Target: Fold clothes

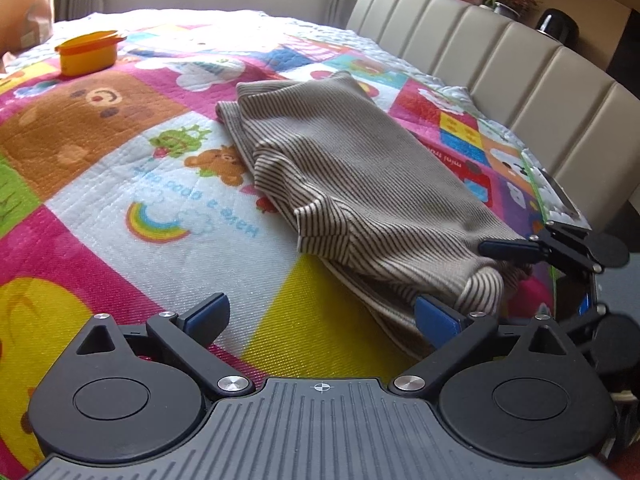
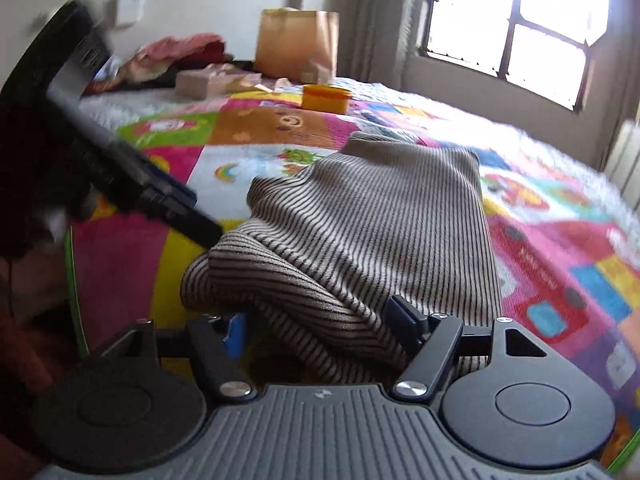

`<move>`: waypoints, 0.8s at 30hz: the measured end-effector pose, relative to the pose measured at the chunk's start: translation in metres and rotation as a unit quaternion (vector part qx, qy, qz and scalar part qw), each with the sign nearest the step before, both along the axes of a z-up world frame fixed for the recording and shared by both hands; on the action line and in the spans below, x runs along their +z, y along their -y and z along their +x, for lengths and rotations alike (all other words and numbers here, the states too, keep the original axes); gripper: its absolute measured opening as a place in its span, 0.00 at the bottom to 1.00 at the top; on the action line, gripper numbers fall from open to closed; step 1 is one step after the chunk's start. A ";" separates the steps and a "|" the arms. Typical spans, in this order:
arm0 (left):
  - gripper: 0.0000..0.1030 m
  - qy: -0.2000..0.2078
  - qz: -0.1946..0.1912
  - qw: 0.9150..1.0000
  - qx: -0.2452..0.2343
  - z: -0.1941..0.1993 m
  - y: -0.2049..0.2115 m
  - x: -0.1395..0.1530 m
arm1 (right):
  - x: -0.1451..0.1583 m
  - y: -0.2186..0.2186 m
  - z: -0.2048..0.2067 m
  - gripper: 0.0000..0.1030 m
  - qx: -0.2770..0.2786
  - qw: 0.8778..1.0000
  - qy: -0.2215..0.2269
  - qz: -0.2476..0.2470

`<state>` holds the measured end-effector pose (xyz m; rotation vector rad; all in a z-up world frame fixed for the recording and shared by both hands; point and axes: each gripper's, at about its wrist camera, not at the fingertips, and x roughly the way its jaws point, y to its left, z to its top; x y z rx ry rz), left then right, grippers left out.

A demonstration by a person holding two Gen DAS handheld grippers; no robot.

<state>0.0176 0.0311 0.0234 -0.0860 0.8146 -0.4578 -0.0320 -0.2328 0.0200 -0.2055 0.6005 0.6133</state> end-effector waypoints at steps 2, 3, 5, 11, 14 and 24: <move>0.99 0.014 0.002 1.000 -0.016 -0.004 -0.001 0.004 | 0.002 0.012 0.011 0.68 -0.016 0.998 -0.036 0.047; 0.99 0.021 0.005 0.999 -0.027 -0.007 0.000 0.006 | 0.001 0.017 0.016 0.68 -0.023 0.996 -0.051 0.067; 1.00 0.031 0.014 0.998 -0.048 -0.012 0.001 0.007 | 0.001 0.022 0.020 0.67 -0.030 0.993 -0.067 0.090; 1.00 0.051 0.071 0.990 -0.106 -0.023 0.028 -0.003 | -0.002 0.012 0.025 0.68 -0.029 0.995 -0.059 0.080; 1.00 0.071 0.119 0.984 -0.114 -0.025 0.048 -0.011 | 0.000 0.006 0.024 0.68 -0.027 0.996 -0.051 0.068; 1.00 0.106 0.141 0.981 -0.076 -0.010 0.059 -0.010 | 0.025 0.056 0.023 0.73 -0.128 0.987 -0.006 0.100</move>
